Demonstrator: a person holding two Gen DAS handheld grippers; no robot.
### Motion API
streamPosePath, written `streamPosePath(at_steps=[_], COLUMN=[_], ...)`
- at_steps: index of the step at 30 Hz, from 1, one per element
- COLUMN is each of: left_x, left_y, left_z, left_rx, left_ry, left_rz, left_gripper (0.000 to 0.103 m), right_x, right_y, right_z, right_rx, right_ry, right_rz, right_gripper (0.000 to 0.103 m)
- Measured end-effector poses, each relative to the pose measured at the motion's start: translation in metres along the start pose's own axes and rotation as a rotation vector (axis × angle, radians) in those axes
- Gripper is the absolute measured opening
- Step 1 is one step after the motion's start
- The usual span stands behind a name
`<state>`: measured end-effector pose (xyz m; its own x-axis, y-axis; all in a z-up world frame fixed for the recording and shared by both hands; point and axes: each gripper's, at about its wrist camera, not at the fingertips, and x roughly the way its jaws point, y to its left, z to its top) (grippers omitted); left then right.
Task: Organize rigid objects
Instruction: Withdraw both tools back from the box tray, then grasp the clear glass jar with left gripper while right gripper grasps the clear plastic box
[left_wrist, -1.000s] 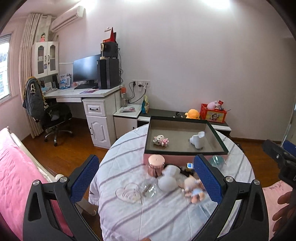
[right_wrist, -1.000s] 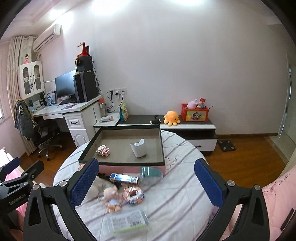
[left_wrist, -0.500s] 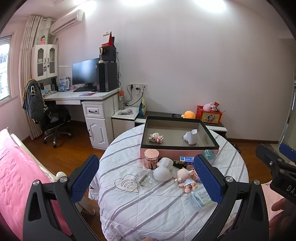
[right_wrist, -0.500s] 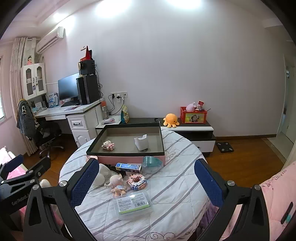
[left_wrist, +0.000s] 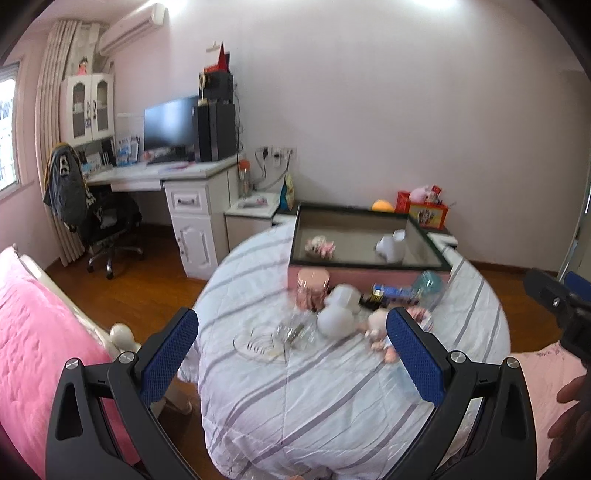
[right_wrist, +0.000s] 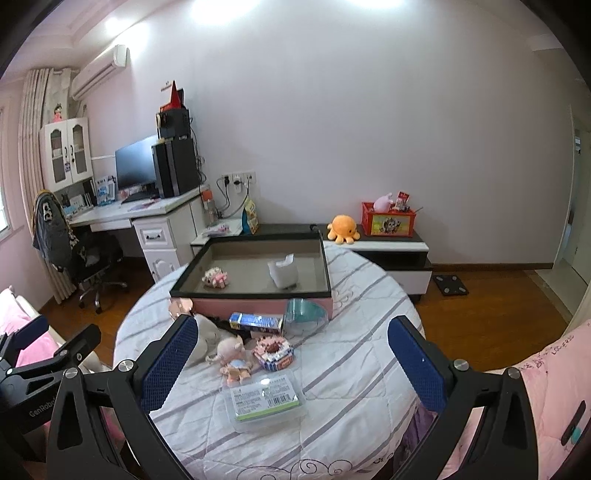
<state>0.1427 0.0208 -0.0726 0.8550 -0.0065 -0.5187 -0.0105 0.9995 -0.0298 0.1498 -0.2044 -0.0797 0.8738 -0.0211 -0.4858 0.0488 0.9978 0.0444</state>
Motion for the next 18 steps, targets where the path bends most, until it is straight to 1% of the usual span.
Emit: streamPosePath(at_steps=[3, 7, 12, 18], left_x=[0.02, 0.049, 0.084, 0.124], left_y=[0.006, 0.014, 0.02, 0.018], left_z=[-0.013, -0.025, -0.033, -0.039], left_rx=[0.001, 0.003, 0.015, 0.07], left_ry=[0.053, 0.115, 0.163, 0.216], left_rz=[0.013, 0.03, 0.026, 0.016], left_gripper=[0.103, 0.103, 0.103, 0.103], right_x=[0.015, 0.041, 0.072, 0.1], right_y=[0.001, 0.001, 0.008, 0.018], right_z=[-0.009, -0.027, -0.049, -0.064], right_rx=[-0.006, -0.017, -0.037, -0.051], right_ry=[0.048, 0.139, 0.246, 0.327], right_rz=[0.001, 0.012, 0.032, 0.073], right_gripper=[0.103, 0.103, 0.103, 0.103])
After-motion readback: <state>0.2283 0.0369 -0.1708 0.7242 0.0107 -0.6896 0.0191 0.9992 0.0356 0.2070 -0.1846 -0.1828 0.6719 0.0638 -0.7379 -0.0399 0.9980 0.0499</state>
